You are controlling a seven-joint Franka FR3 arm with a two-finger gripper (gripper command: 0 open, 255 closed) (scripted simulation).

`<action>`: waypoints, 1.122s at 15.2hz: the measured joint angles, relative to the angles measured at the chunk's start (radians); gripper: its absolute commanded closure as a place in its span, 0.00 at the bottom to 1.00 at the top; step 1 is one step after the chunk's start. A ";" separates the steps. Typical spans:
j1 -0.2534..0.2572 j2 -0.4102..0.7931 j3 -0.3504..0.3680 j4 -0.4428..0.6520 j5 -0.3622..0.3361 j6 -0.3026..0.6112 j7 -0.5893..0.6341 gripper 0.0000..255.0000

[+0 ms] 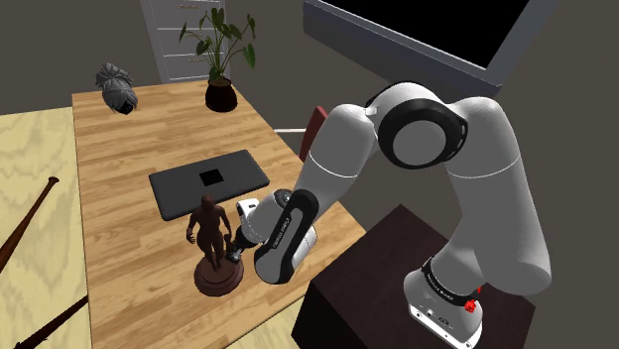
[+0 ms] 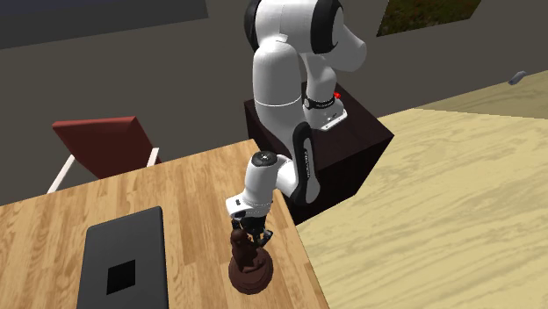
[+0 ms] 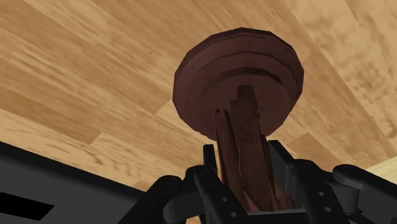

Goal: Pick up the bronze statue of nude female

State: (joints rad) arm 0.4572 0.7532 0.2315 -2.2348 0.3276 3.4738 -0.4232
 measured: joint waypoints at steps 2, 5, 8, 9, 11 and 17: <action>-0.001 0.000 0.001 0.000 -0.001 0.001 0.000 1.00; 0.000 -0.035 0.000 -0.022 0.006 -0.014 0.001 1.00; 0.003 -0.076 -0.003 -0.038 0.013 -0.040 0.001 1.00; 0.011 -0.091 -0.007 -0.043 0.019 -0.049 0.002 1.00; 0.021 -0.123 -0.014 -0.054 0.029 -0.069 0.004 1.00; 0.034 -0.212 -0.029 -0.088 0.043 -0.125 0.005 1.00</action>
State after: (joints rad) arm 0.4909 0.5413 0.2027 -2.3224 0.3708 3.3486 -0.4182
